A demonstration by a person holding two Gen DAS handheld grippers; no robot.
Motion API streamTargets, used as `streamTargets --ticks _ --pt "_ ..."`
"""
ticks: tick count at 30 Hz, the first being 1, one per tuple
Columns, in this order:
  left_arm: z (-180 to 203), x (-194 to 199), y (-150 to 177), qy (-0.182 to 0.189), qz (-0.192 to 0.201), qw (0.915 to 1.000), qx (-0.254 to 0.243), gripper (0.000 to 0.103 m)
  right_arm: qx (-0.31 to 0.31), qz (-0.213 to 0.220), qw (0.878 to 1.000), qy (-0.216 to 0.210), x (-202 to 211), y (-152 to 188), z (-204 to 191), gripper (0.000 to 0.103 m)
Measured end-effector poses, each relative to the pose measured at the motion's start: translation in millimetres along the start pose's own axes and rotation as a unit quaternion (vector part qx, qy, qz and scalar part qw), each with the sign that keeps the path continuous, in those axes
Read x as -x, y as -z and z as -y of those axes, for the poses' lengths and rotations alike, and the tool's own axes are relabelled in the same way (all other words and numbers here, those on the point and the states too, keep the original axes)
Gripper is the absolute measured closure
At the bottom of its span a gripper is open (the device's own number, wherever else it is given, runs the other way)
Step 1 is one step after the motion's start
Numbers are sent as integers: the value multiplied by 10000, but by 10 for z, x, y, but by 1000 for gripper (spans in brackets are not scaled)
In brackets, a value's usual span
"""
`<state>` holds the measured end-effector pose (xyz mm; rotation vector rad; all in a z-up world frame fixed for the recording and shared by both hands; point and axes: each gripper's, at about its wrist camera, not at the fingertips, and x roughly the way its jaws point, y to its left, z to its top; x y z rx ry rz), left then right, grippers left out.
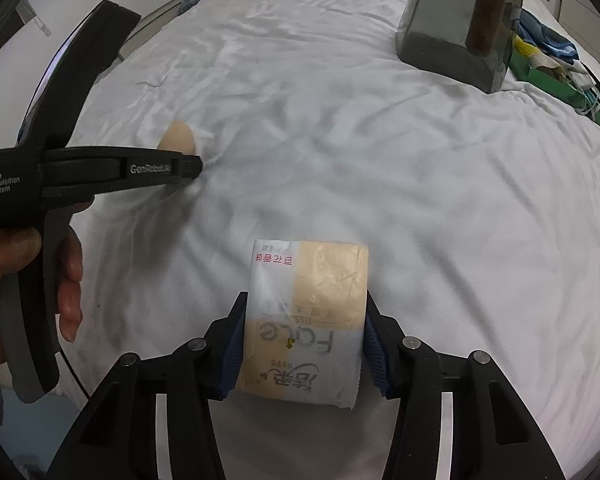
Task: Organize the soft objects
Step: 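Grasp the beige sponge with the left tool while the right tool grasps the tissue pack, then carry the beige sponge and tissue pack over the green tray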
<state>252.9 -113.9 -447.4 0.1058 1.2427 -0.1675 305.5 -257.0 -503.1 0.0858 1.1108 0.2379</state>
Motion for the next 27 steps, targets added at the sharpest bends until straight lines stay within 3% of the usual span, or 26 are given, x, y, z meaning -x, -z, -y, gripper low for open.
streamTargets --ticks 5,11,22,27 --pt "99 196 -47 127 57 9999 56 96 -52 108 9999 -118 157 -7 157 55" --pt "506 646 -96 487 242 9984 -122 96 -152 298 9993 -176 469 -55 522 55" --pt "1985 1326 -332 1362 531 9849 -923 96 -313 807 9949 511 1218 -395 1883 55" --pt "2752 1408 -786 1495 814 9785 -1160 96 -287 1108 9882 1019 1428 -737 2617 55"
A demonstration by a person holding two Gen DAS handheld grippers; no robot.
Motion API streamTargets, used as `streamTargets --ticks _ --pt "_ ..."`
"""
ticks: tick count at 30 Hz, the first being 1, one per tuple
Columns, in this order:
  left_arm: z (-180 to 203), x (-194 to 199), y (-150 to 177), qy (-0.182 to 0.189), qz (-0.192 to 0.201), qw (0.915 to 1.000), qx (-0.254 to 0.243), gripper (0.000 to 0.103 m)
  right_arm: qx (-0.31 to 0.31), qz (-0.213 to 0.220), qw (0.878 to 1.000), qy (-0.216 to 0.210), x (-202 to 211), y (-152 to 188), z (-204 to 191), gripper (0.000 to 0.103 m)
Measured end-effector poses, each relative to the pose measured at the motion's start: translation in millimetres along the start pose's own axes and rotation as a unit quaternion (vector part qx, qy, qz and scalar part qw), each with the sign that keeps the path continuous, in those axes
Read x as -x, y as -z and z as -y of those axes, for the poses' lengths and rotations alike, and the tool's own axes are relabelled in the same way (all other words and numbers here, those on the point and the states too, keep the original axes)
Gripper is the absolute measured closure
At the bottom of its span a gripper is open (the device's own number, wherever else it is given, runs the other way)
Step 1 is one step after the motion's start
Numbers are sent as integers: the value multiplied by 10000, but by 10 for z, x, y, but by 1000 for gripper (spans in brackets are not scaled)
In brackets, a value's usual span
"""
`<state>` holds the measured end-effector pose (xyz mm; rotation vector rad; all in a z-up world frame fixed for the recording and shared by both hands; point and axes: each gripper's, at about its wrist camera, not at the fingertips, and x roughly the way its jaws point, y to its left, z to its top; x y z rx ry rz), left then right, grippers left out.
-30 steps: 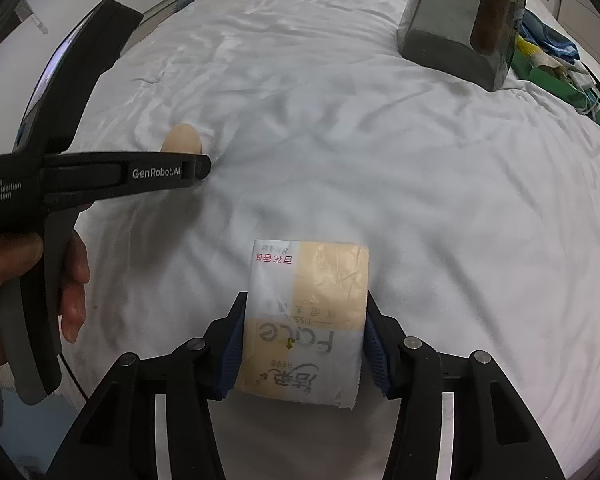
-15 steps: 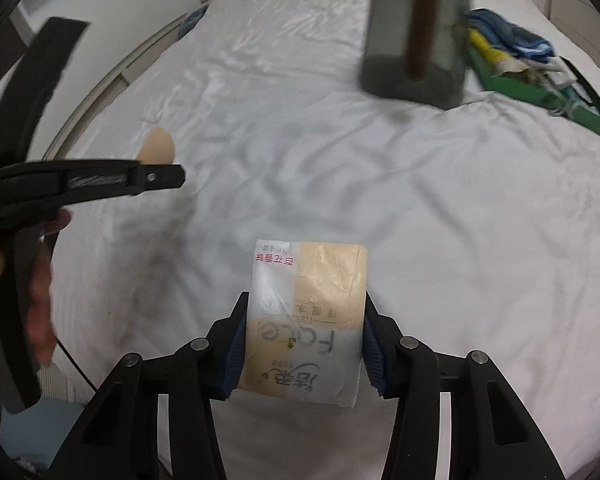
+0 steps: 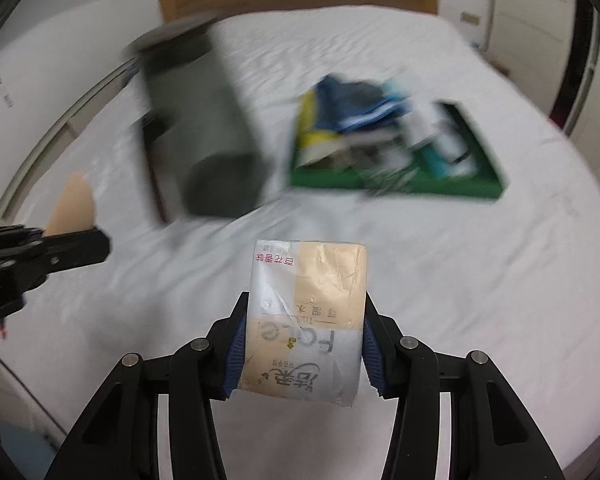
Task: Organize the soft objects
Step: 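Carry the beige sponge and tissue pack over the green tray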
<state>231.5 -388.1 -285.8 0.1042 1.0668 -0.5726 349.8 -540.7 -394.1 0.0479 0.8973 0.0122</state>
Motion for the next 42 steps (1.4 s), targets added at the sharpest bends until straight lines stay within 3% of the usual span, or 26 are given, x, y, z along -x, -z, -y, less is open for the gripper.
streamTargets --ticks 8,14,19,27,42 --pt "523 -764 -1183 148 474 9987 99 96 -52 464 9980 426 -385 -807 937 55" --pt "738 -1454 -1702 -50 447 9987 237 96 59 446 9973 582 -883 -1215 1288 55" --pt "653 -1693 -1753 -341 414 9971 540 96 175 314 9987 370 -1315 -1354 1318 55" --pt "545 -1908 -1839 -763 353 9946 608 96 373 213 9990 78 -1829 -1523 1341 54" --pt "482 -2002 -1905 -919 247 9941 512 90 363 26 9993 99 -2046 -1563 1300 53"
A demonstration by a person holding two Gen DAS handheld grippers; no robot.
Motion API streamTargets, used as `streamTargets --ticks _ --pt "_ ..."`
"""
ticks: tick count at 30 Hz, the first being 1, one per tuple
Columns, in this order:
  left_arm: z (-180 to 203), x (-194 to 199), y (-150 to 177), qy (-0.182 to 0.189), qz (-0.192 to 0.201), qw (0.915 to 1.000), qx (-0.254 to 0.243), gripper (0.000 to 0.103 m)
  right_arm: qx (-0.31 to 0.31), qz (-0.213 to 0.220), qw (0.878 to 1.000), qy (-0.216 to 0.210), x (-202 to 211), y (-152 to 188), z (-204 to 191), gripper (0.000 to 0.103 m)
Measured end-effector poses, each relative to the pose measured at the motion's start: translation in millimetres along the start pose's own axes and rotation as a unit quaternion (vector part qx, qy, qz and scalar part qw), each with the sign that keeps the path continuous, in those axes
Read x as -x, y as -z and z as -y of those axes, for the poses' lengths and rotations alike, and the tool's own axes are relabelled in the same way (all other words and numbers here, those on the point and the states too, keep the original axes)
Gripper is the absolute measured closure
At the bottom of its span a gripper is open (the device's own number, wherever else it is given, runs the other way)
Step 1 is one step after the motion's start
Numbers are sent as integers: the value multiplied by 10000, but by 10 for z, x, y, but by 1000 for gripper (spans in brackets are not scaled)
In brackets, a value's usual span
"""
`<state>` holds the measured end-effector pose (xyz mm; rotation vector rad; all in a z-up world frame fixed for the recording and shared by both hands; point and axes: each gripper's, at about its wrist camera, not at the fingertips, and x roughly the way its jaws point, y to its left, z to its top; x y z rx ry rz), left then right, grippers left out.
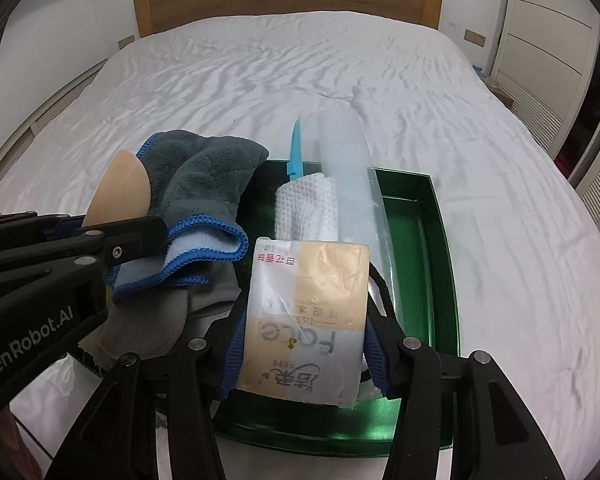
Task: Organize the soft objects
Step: 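Carry the beige sponge and tissue pack over the green tray, then lower the sponge and tissue pack into the tray and open both tools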
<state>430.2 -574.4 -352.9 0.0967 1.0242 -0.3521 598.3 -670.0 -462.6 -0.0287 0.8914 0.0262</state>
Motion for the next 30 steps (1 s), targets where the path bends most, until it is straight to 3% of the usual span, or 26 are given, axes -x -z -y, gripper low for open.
streamTargets --ticks 16,17,19,30 --pt "-75 -25 37 -14 -62 10000 -7 89 33 -38 10000 76 -66 -33 -46 52" --pt "-76 -26 37 -4 -72 10000 -5 86 35 -45 10000 75 -68 -36 -46 51" --pt "-85 -24 37 46 -84 10000 28 66 20 -53 10000 74 -65 -42 -38 50" --pt "-70 59 -11 72 86 9999 -13 57 -20 -22 10000 -2 -27 -60 -49 48"
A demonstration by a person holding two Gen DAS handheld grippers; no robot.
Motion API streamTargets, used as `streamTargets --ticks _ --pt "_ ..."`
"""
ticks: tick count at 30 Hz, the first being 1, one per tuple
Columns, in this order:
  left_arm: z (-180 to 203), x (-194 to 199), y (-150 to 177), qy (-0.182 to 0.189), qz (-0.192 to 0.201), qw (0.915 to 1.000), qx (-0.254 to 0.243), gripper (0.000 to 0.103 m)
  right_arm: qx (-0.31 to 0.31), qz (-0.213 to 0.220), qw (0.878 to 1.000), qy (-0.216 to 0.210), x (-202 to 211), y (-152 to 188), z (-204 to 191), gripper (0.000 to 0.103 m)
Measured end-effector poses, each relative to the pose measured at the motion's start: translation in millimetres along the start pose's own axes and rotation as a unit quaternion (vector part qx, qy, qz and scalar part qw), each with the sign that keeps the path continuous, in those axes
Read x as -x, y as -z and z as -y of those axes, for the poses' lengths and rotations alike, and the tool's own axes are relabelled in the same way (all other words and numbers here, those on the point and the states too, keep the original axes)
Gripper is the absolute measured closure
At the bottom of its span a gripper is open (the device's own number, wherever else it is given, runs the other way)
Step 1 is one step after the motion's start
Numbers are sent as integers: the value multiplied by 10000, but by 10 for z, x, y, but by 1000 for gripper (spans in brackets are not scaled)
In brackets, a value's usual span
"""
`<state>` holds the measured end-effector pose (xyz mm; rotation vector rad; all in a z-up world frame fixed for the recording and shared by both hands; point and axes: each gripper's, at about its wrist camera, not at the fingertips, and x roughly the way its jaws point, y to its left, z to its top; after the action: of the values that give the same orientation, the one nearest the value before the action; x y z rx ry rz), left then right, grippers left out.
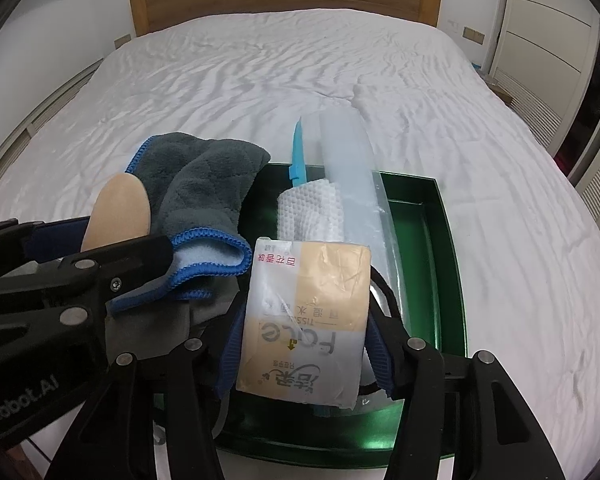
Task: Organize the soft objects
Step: 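Lower the sponge and tissue pack into the tray and open both tools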
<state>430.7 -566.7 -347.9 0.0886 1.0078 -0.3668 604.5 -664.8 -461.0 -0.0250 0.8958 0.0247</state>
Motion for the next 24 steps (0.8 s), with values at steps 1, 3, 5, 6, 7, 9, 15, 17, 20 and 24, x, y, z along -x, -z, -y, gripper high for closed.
streamTargets --ticks 1,3,5,6,7,9,15,17,20,24 --pt "4 9 -9 -11 23 10000 -5 56 -9 11 10000 7 7 -5 -5 46" --pt "4 36 -20 -31 62 10000 -17 56 -34 60 10000 -1 40 -15 -16 41" --pt "-7 63 -25 -27 87 10000 -6 56 -46 132 9999 23 88 -30 -23 32" --pt "-15 78 -25 -35 100 9999 2 56 -51 153 9999 7 103 -43 -35 28" --pt "-27 85 -29 -43 110 9999 9 55 -53 175 9998 5 123 -50 -43 25" --pt "-48 123 -28 -24 141 9999 43 53 -46 212 9998 16 164 -59 -66 21" --pt "-51 252 -15 -5 238 9997 59 53 -54 316 9994 131 315 -52 -119 12" --pt "-43 303 1 27 276 9996 59 53 -77 356 9991 219 379 -39 -117 11" --pt "-20 399 40 72 357 9993 48 53 -85 397 9987 304 474 0 -134 11" --pt "-18 536 101 112 508 9986 60 52 -70 506 9978 422 614 53 -167 11"
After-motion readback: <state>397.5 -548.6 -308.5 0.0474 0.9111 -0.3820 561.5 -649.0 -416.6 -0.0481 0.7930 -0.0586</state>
